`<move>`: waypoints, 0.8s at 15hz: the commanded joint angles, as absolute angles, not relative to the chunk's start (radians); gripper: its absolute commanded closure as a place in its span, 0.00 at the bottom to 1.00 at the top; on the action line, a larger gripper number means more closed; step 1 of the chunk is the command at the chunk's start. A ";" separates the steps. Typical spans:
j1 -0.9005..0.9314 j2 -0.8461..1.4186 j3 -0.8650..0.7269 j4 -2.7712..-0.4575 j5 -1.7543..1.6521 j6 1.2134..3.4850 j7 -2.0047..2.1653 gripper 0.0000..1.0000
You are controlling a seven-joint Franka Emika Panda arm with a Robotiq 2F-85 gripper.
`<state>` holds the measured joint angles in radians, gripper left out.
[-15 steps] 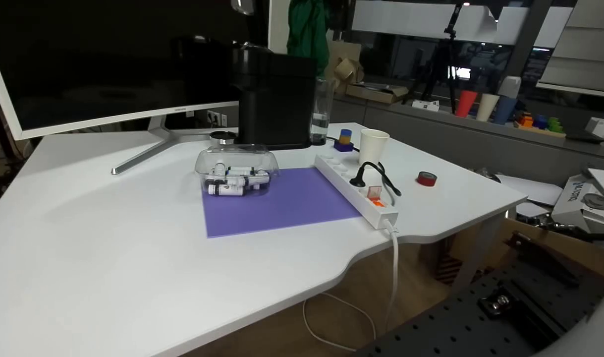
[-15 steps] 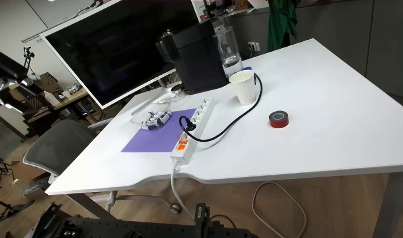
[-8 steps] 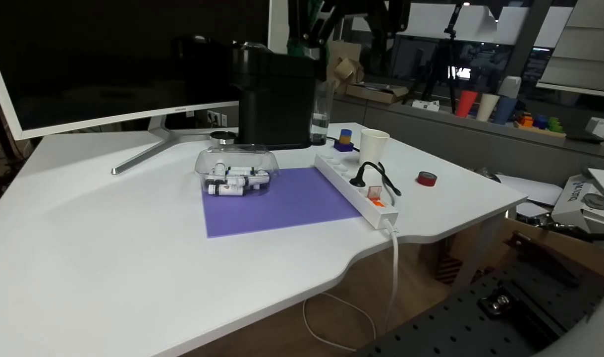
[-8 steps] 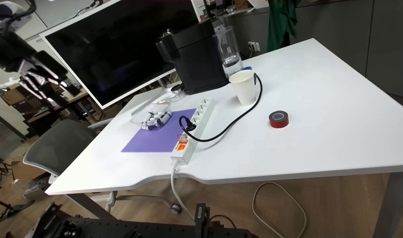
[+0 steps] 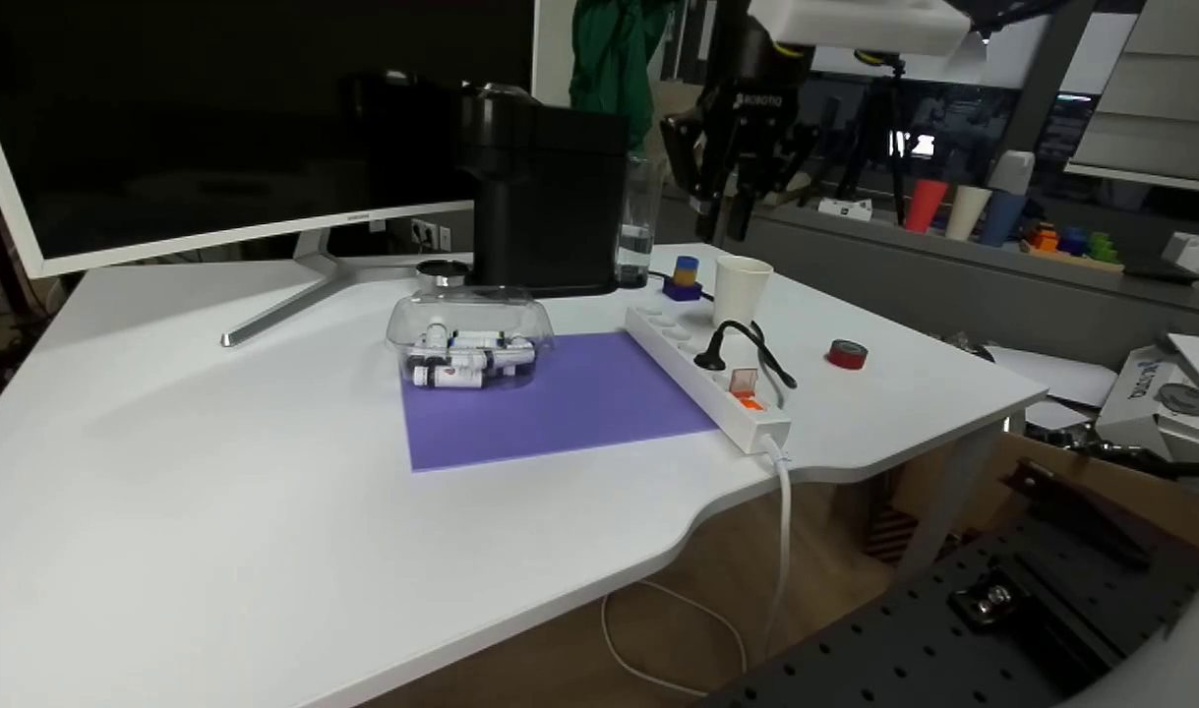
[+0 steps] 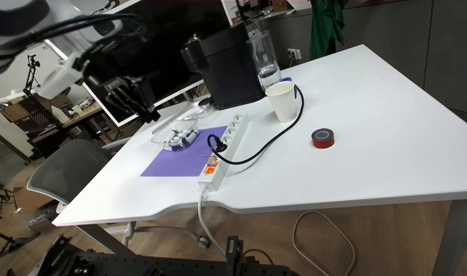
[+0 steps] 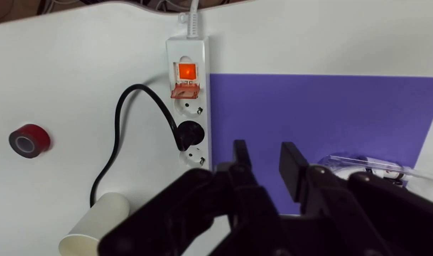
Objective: Turn off the extension cord
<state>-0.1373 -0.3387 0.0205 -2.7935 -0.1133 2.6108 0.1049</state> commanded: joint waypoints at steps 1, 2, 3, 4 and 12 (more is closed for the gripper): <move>-0.094 -0.216 -0.072 -2.793 -0.061 2.739 -0.073 0.98; -0.083 -0.189 -0.089 -2.793 -0.034 2.759 -0.114 1.00; -0.070 -0.166 -0.103 -2.793 0.002 2.768 -0.150 1.00; -0.068 -0.152 -0.109 -2.793 0.029 2.764 -0.162 1.00; -0.095 -0.121 -0.094 -2.789 -0.013 2.755 -0.102 1.00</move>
<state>-0.0811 -0.1378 -0.0926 -2.7896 0.0113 2.7579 -0.1433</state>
